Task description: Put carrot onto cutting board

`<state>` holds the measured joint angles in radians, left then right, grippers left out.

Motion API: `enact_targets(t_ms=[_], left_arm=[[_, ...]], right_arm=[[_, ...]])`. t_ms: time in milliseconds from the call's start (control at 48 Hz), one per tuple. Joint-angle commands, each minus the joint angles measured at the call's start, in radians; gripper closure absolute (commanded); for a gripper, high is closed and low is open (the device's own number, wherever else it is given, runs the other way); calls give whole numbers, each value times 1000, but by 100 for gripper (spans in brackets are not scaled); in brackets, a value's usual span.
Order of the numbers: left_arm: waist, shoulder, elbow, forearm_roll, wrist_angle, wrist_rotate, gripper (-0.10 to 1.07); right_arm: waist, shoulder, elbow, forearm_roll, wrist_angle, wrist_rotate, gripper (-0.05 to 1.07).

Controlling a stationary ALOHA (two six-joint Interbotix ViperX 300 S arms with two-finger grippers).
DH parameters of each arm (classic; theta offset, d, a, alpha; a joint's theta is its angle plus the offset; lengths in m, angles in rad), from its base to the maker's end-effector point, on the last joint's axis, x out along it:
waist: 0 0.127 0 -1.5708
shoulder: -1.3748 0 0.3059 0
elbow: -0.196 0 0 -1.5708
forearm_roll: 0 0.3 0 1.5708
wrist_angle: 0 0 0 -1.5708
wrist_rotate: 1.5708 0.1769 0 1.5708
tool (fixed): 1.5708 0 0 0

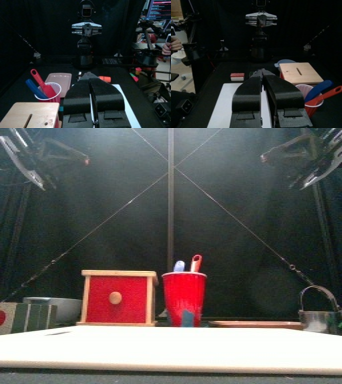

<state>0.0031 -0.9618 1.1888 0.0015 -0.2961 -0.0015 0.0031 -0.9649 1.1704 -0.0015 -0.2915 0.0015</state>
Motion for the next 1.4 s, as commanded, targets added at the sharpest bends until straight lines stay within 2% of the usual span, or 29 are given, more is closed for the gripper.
enact_targets(t_ms=[0, 104, 229, 375, 479, 625, 750, 854, 979, 1125, 1229, 1292, 1375], left_arm=[[3, 29, -2, 12, -2, 3, 91], [3, 37, 5, 11, -3, 2, 91], [3, 40, 8, 11, -3, 2, 91], [3, 41, 8, 11, -2, 2, 91], [3, 44, 11, 11, -2, 0, 91], [5, 54, 17, 11, -3, -2, 91], [3, 63, 17, 11, -3, -2, 91], [5, 64, 17, 11, -6, -2, 91], [8, 64, 17, 11, -8, 2, 91], [9, 64, 20, 11, -8, 2, 91], [11, 64, 21, 11, -8, 3, 91], [12, 64, 23, 12, -11, 5, 91], [14, 64, 25, 12, -17, 5, 91]], right_arm=[[5, 28, 8, 5, 12, 8, 99], [46, 54, 12, 20, 97, 49, 99], [107, 87, -20, 104, 291, 153, 98], [135, 123, -77, 276, 649, 348, 96], [135, 141, -106, 356, 873, 512, 95], [118, 164, -100, 379, 1049, 818, 94], [117, 178, -74, 330, 1066, 1062, 93], [132, 189, -63, 253, 1062, 1224, 87], [181, 204, -60, 164, 1037, 1384, 68], [242, 245, -52, 137, 951, 1517, 29], [261, 304, -52, 130, 913, 1574, 10], [264, 342, -57, 124, 905, 1605, 4], [264, 399, -67, 114, 897, 1638, 3]])
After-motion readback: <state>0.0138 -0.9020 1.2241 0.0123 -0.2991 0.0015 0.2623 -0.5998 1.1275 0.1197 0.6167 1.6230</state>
